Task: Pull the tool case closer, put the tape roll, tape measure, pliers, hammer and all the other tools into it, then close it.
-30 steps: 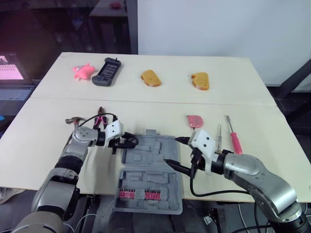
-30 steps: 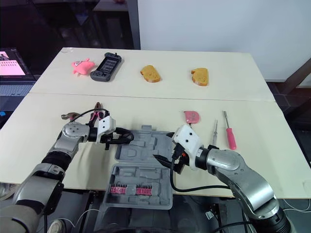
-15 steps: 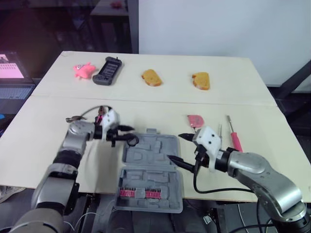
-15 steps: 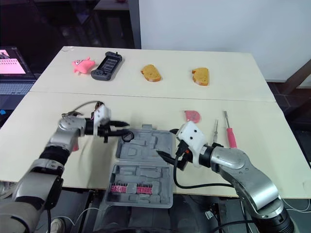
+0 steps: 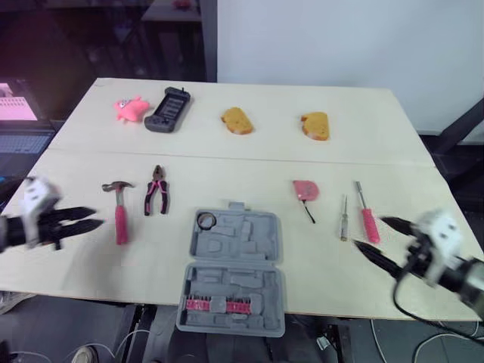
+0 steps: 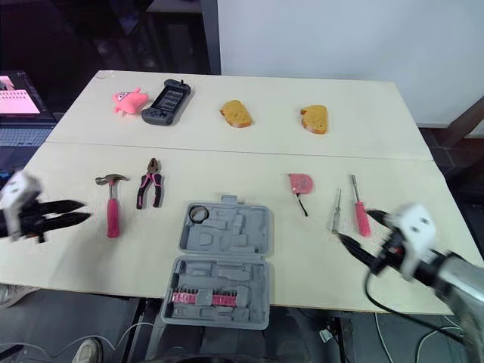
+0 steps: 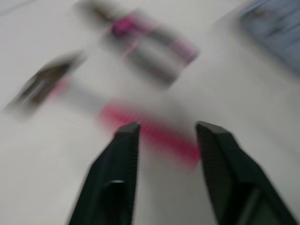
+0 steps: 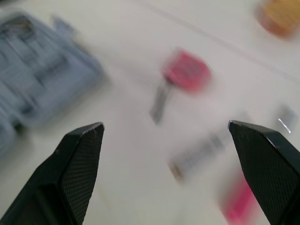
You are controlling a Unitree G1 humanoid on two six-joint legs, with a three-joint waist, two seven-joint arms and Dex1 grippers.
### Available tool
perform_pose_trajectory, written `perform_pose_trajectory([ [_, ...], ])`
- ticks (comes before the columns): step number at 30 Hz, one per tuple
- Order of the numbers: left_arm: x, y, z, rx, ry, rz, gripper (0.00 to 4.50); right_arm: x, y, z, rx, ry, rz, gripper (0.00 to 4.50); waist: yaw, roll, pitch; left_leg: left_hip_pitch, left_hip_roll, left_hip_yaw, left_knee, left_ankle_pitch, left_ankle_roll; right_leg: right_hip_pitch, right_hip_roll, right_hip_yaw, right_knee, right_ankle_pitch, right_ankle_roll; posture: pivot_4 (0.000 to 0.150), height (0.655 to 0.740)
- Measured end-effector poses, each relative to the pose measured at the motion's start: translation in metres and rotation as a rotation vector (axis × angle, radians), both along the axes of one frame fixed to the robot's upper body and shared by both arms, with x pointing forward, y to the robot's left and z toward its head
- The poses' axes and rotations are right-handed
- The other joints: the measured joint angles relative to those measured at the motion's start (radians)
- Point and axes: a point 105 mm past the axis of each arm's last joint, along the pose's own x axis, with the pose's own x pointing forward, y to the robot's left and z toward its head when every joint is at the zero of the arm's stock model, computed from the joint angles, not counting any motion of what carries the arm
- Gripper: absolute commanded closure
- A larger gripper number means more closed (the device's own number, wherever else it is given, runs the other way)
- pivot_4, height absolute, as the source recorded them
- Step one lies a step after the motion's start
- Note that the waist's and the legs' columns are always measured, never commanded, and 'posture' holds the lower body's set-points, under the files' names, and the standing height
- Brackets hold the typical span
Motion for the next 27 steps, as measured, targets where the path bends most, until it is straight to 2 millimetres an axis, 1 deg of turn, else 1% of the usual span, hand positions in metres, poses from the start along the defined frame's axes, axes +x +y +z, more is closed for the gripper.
perform_pose_trajectory([
  [2, -0.009, 0.015, -0.001, 0.020, -0.024, 0.064, 0.32, -0.006, -0.013, -0.001, 0.009, -0.015, -0.031, 0.00, -0.004, 0.000, 0.000, 0.001, 0.000, 0.001, 0.001, 0.002, -0.003, 0.000, 0.000, 0.001, 0.000, 0.000, -0.002, 0.150, 0.7395],
  [3, -0.015, 0.022, -0.003, 0.031, -0.026, 0.089, 0.05, -0.008, -0.019, -0.001, 0.010, -0.031, -0.039, 0.00, -0.007, 0.000, 0.000, 0.002, 0.000, 0.002, 0.001, 0.003, -0.005, -0.002, 0.000, 0.002, 0.000, 0.001, -0.003, 0.150, 0.7395],
  [5, -0.031, 0.038, -0.011, 0.042, -0.019, 0.160, 0.05, -0.018, -0.038, -0.008, 0.008, -0.027, -0.086, 0.00, -0.011, -0.003, 0.000, 0.003, 0.000, 0.003, 0.002, 0.003, -0.006, -0.003, -0.001, 0.004, 0.000, 0.001, -0.004, 0.150, 0.7395],
  [7, -0.046, 0.051, -0.021, 0.050, -0.004, 0.221, 0.05, -0.026, -0.054, -0.020, 0.011, -0.004, -0.129, 0.00, -0.017, -0.005, 0.000, 0.003, 0.000, 0.004, 0.002, 0.003, -0.006, -0.004, -0.001, 0.005, 0.000, 0.002, -0.005, 0.150, 0.7395],
  [8, -0.050, 0.054, -0.024, 0.050, 0.002, 0.234, 0.05, -0.027, -0.057, -0.023, 0.010, -0.001, -0.134, 0.00, -0.020, -0.005, -0.001, 0.002, 0.000, 0.004, 0.002, 0.003, -0.006, -0.005, -0.001, 0.005, 0.000, 0.002, -0.005, 0.150, 0.7395],
  [10, -0.051, 0.056, -0.025, 0.055, -0.007, 0.240, 0.05, -0.026, -0.057, -0.026, 0.005, -0.008, -0.120, 0.00, -0.022, -0.005, -0.001, 0.002, 0.000, 0.004, 0.001, 0.003, -0.006, -0.005, 0.000, 0.005, 0.000, 0.002, -0.005, 0.150, 0.7395],
  [14, -0.047, 0.054, -0.022, 0.049, -0.036, 0.236, 0.05, -0.016, -0.049, -0.023, 0.006, -0.037, -0.073, 0.00, -0.029, -0.005, -0.001, 0.001, 0.000, 0.004, -0.001, 0.003, -0.006, -0.005, 0.000, 0.005, 0.000, 0.002, -0.005, 0.150, 0.7395],
  [17, -0.045, 0.051, -0.023, 0.039, -0.047, 0.235, 0.05, -0.015, -0.046, -0.024, 0.008, -0.033, -0.062, 0.00, -0.029, -0.005, -0.001, 0.000, 0.000, 0.004, -0.005, 0.003, -0.006, -0.004, 0.000, 0.005, 0.000, 0.001, -0.003, 0.150, 0.7395],
  [21, -0.034, 0.041, -0.021, 0.012, -0.087, 0.208, 0.05, -0.014, -0.039, -0.024, 0.001, -0.025, -0.049, 0.00, -0.027, -0.004, -0.001, 0.000, 0.000, 0.004, -0.010, 0.004, -0.007, -0.006, 0.000, 0.005, 0.000, 0.001, -0.002, 0.150, 0.7395],
  [23, -0.026, 0.031, -0.018, -0.005, -0.111, 0.179, 0.05, -0.012, -0.029, -0.021, -0.005, -0.015, -0.021, 0.00, -0.026, -0.004, -0.001, 0.001, 0.000, 0.004, -0.011, 0.004, -0.007, -0.006, 0.000, 0.005, 0.000, 0.001, -0.002, 0.150, 0.7395],
  [25, -0.013, 0.008, -0.016, -0.043, -0.137, 0.116, 0.05, -0.008, -0.010, -0.014, 0.014, -0.015, 0.022, 0.00, -0.023, -0.002, -0.001, 0.001, 0.000, 0.004, -0.011, 0.005, -0.009, -0.005, 0.000, 0.005, 0.000, 0.001, -0.001, 0.150, 0.7395],
  [27, 0.000, -0.029, -0.016, -0.111, -0.158, 0.022, 0.05, 0.000, 0.016, -0.002, 0.061, -0.034, 0.061, 0.00, -0.019, -0.002, -0.001, 0.001, 0.000, 0.004, -0.011, 0.007, -0.013, -0.005, 0.000, 0.005, 0.000, 0.002, 0.000, 0.150, 0.7395],
])
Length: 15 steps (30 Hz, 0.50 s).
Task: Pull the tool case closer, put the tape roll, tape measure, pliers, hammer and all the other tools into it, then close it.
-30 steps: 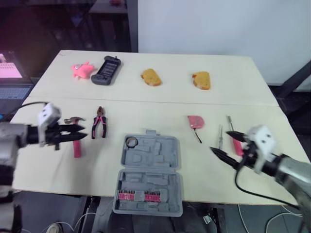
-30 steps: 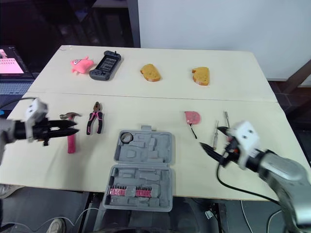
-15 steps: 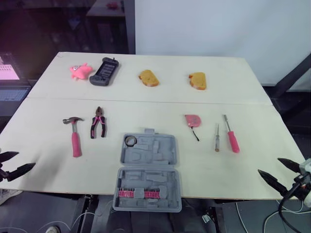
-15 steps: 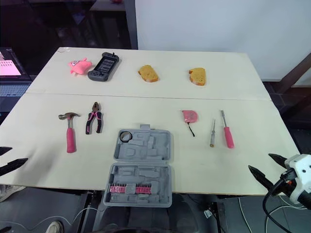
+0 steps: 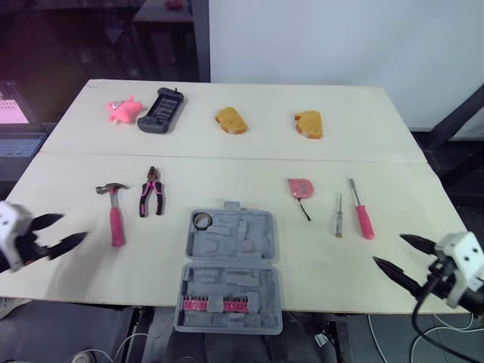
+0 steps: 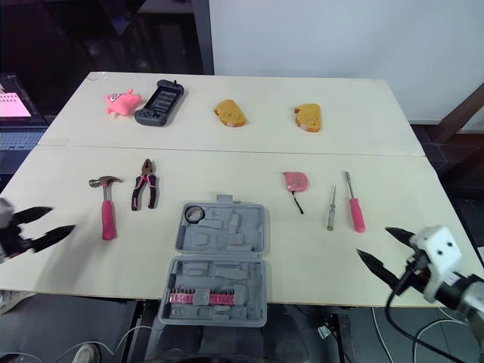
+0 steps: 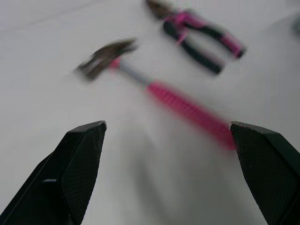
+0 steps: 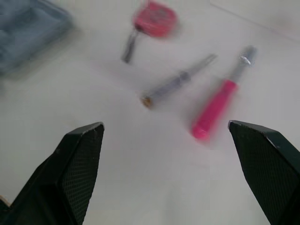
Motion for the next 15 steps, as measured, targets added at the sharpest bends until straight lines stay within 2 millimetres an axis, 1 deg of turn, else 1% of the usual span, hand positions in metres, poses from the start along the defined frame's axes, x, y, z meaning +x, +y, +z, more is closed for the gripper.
perform_pose_trajectory([
  [2, 0.007, -0.040, 0.000, -0.058, -0.015, -0.101, 0.05, 0.008, 0.030, 0.011, 0.052, -0.029, 0.035, 0.00, -0.002, -0.001, -0.001, 0.000, 0.000, -0.001, 0.000, 0.001, -0.001, 0.000, 0.000, 0.000, 0.000, 0.001, 0.000, 0.150, 0.7395],
  [3, 0.009, -0.056, 0.001, -0.080, -0.023, -0.145, 0.05, 0.012, 0.042, 0.013, 0.078, -0.040, 0.047, 0.00, -0.002, -0.002, -0.001, 0.000, 0.000, -0.001, 0.001, 0.001, -0.002, 0.000, 0.000, 0.000, 0.000, 0.001, 0.000, 0.150, 0.7395],
  [4, 0.009, -0.074, 0.003, -0.092, -0.037, -0.191, 0.05, 0.018, 0.055, 0.014, 0.103, -0.045, 0.045, 0.00, -0.002, -0.002, -0.001, 0.000, 0.000, -0.001, 0.001, 0.001, -0.002, 0.000, 0.000, 0.000, 0.000, 0.001, 0.000, 0.150, 0.7395],
  [6, 0.004, -0.101, 0.008, -0.096, -0.058, -0.289, 0.05, 0.031, 0.071, 0.009, 0.129, -0.023, 0.000, 0.00, -0.005, -0.003, -0.001, 0.000, 0.000, -0.001, 0.002, 0.001, -0.002, 0.000, 0.000, 0.000, 0.000, 0.001, 0.000, 0.150, 0.7395],
  [9, -0.008, -0.122, 0.011, -0.094, -0.061, -0.398, 0.05, 0.054, 0.084, -0.002, 0.114, -0.003, -0.120, 0.00, -0.009, -0.002, -0.001, 0.000, 0.000, -0.001, 0.001, 0.001, -0.001, -0.001, 0.000, 0.000, 0.001, 0.001, 0.000, 0.150, 0.7395],
  [12, -0.026, -0.136, 0.012, -0.136, 0.010, -0.500, 0.05, 0.078, 0.103, -0.013, 0.125, 0.005, -0.235, 0.00, -0.013, -0.003, -0.001, 0.000, 0.000, -0.001, 0.000, 0.001, -0.001, -0.002, 0.000, 0.000, 0.002, 0.001, -0.001, 0.150, 0.7395],
  [15, -0.036, -0.148, 0.018, -0.168, 0.018, -0.576, 0.05, 0.096, 0.111, -0.030, 0.108, 0.045, -0.335, 0.00, -0.007, -0.002, -0.001, -0.001, 0.000, -0.001, 0.000, 0.001, -0.001, -0.003, 0.000, 0.000, 0.001, 0.001, 0.000, 0.150, 0.7395],
])
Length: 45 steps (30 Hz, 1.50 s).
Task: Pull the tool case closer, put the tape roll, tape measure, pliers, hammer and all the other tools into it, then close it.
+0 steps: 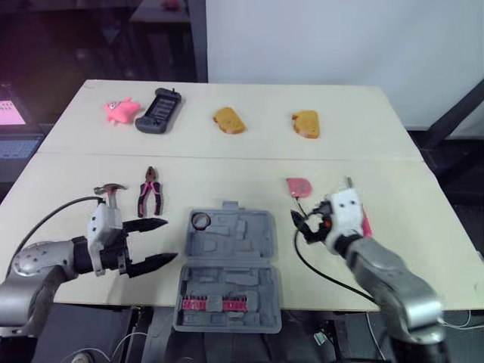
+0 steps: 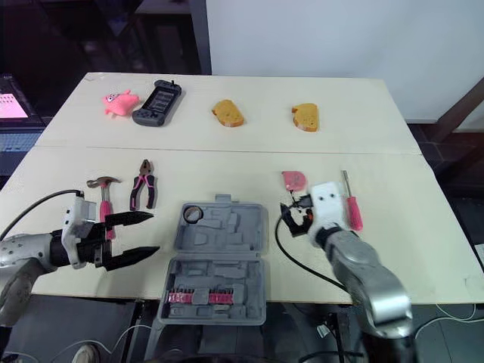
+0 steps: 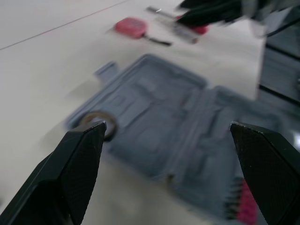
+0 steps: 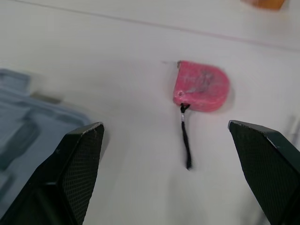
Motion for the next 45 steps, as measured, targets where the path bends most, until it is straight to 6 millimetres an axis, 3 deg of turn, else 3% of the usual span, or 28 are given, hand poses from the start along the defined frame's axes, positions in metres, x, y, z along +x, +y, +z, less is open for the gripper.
perform_pose_trajectory([
  [11, -0.002, -0.003, -0.005, 0.028, 0.012, -0.017, 0.05, 0.043, -0.007, -0.038, -0.053, 0.094, -0.148, 0.00, -0.005, 0.000, 0.000, 0.000, 0.000, 0.000, -0.001, 0.000, 0.000, -0.001, 0.000, 0.000, 0.000, 0.000, 0.001, 0.150, 0.7395],
  [17, -0.002, -0.005, -0.005, 0.037, -0.002, -0.020, 0.05, 0.060, -0.007, -0.037, -0.059, 0.066, -0.166, 0.00, -0.007, 0.000, 0.000, 0.000, 0.000, 0.000, 0.000, 0.000, 0.000, 0.000, 0.000, 0.000, 0.000, 0.001, 0.001, 0.150, 0.7395],
  [20, -0.002, -0.007, -0.003, 0.040, -0.012, -0.023, 0.00, 0.063, -0.004, -0.040, -0.042, 0.068, -0.172, 0.90, -0.007, 0.000, 0.000, 0.001, 0.000, 0.000, 0.000, 0.000, 0.000, 0.001, 0.000, 0.000, 0.000, 0.001, 0.001, 0.150, 0.7395],
  [27, -0.003, -0.007, -0.004, 0.041, -0.009, -0.018, 0.00, 0.063, 0.005, -0.043, -0.020, 0.081, -0.161, 4.37, -0.001, -0.001, -0.001, 0.001, 0.000, 0.000, 0.002, 0.000, 0.000, 0.002, 0.000, 0.000, 0.000, 0.001, 0.001, 0.150, 0.7395],
  [37, -0.001, -0.008, -0.003, 0.042, -0.016, -0.016, 0.00, 0.054, -0.005, -0.043, -0.015, 0.087, -0.169, 4.44, 0.002, -0.001, -0.001, 0.001, 0.000, 0.000, 0.000, 0.000, 0.000, 0.001, 0.000, 0.000, 0.000, 0.001, 0.001, 0.150, 0.7395],
  [40, 0.000, -0.013, -0.004, 0.033, -0.016, -0.032, 0.00, 0.040, -0.010, -0.044, -0.026, 0.094, -0.124, 4.44, 0.006, -0.001, -0.001, 0.001, 0.000, 0.000, -0.001, 0.000, 0.000, 0.000, 0.000, 0.000, 0.000, 0.001, 0.002, 0.150, 0.7395],
  [45, 0.003, -0.022, -0.008, 0.030, -0.011, -0.064, 0.00, -0.001, -0.005, -0.049, -0.050, 0.128, 0.012, 4.44, 0.005, -0.001, -0.001, 0.001, 0.000, 0.000, -0.002, 0.000, 0.000, 0.000, 0.001, 0.000, 0.000, 0.000, 0.002, 0.150, 0.7395],
])
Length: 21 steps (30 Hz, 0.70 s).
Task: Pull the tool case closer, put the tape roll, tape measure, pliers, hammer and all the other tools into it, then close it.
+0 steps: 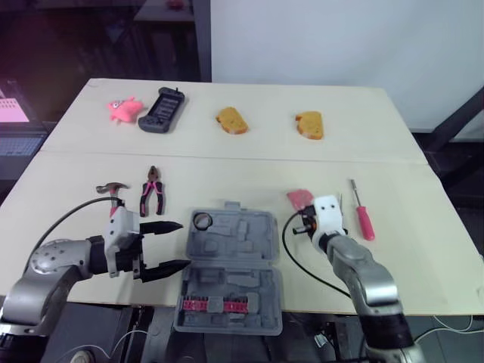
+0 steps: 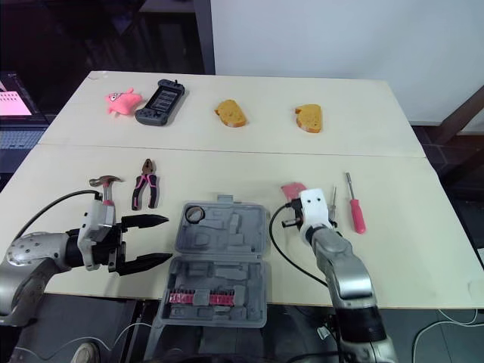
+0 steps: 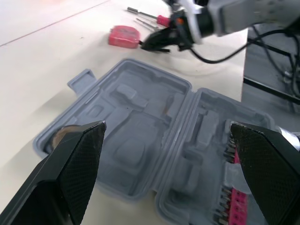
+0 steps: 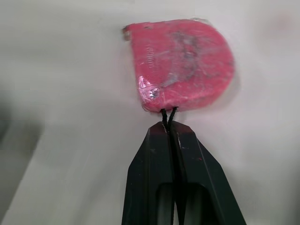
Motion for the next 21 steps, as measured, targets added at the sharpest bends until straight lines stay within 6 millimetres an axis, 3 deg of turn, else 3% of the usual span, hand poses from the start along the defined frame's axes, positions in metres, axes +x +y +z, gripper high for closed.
perform_pose_trajectory([
  [9, 0.006, -0.006, -0.006, -0.002, 0.010, -0.045, 0.00, -0.095, 0.014, -0.011, -0.003, 0.180, 0.145, 4.44, 0.001, 0.000, 0.000, 0.000, 0.000, 0.000, 0.000, 0.000, 0.000, 0.000, 0.000, 0.000, 0.000, -0.002, -0.003, 0.150, 0.7395],
  [13, 0.006, -0.011, -0.008, 0.000, 0.012, -0.083, 0.00, -0.126, 0.020, -0.011, 0.026, 0.259, 0.164, 4.44, 0.000, 0.000, 0.000, 0.000, 0.000, 0.000, 0.002, 0.000, 0.000, 0.000, 0.000, 0.001, 0.000, -0.002, -0.004, 0.150, 0.7395],
  [21, 0.009, -0.011, -0.013, 0.006, 0.021, -0.103, 0.00, -0.145, 0.017, -0.010, 0.046, 0.333, 0.148, 4.44, 0.021, -0.001, -0.001, -0.001, 0.000, 0.000, 0.001, 0.000, 0.000, 0.000, 0.000, 0.000, -0.001, -0.003, -0.004, 0.150, 0.7395],
])
